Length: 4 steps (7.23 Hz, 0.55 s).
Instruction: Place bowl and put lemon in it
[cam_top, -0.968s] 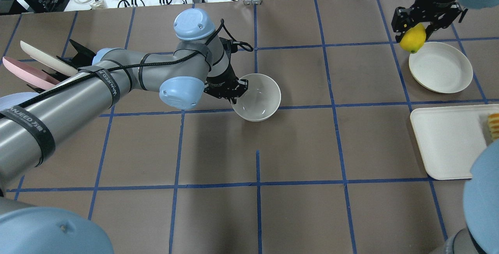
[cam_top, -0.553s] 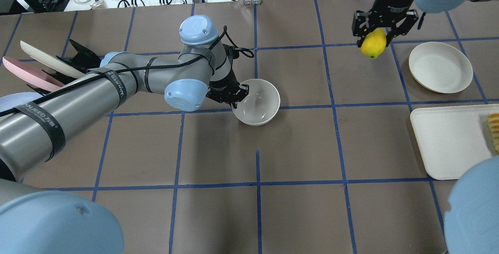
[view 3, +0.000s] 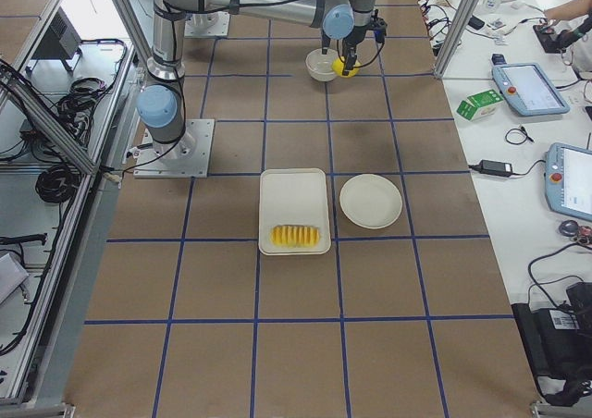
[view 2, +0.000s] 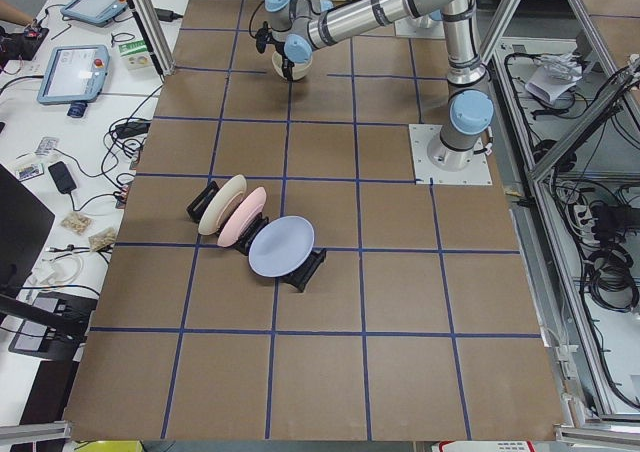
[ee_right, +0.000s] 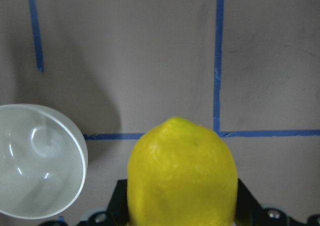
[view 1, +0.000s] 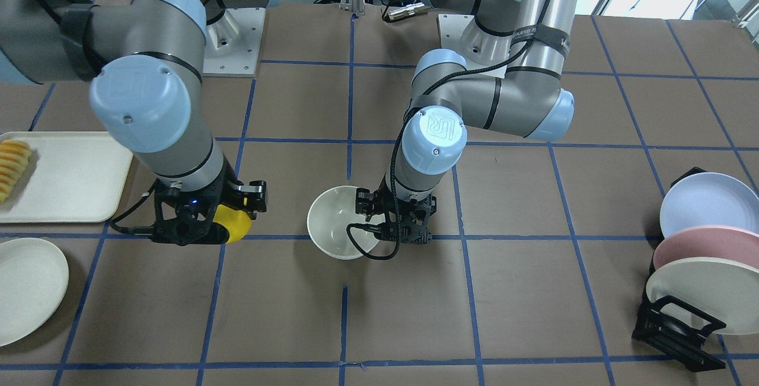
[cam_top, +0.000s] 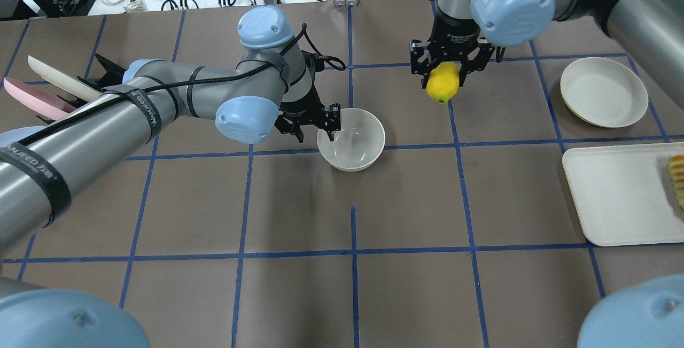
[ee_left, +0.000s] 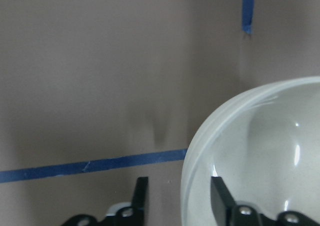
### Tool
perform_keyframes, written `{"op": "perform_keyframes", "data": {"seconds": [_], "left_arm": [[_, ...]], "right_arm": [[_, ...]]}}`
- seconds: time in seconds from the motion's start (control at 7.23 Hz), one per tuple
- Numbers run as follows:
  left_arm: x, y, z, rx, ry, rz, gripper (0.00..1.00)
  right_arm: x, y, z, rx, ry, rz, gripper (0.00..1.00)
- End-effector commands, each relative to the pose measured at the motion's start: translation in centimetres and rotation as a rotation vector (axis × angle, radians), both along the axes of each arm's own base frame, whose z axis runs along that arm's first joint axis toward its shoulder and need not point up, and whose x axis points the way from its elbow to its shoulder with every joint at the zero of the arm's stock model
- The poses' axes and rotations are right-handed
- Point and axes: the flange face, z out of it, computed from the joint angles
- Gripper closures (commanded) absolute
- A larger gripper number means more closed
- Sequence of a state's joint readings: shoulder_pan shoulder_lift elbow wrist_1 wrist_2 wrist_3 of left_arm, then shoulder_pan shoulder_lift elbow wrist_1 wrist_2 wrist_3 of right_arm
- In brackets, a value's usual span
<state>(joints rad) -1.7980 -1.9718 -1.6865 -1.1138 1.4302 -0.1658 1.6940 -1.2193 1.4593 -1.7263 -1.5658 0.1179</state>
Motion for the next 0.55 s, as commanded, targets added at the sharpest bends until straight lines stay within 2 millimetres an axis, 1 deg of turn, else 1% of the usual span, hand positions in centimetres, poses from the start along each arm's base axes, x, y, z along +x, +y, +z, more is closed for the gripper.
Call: {"op": "perform_keyframes", "data": {"seconds": [0.0,0.14,0.28,0.41], "left_arm": [[1.1,3.7,9.7,-0.003,-0.007,0.003,0.00],[1.5,5.3,13.6,-0.019,-0.001,0.003,0.00],[2.2,6.7,16.8,-0.017,-0.005,0.007,0.00],[3.2,6.9,19.2,-0.028,-0.012,0.022,0.00]], "right_arm": [[3.9,1.8,-0.9,0.008,0.002,0.024,1.00],[5.2,2.3,-1.1,0.010,0.007,0.015,1.00],[6.2,2.7,-1.3,0.011,0.008,0.030,1.00],[7.0,2.9,-1.4,0.002,0.007,0.032,1.00]]}}
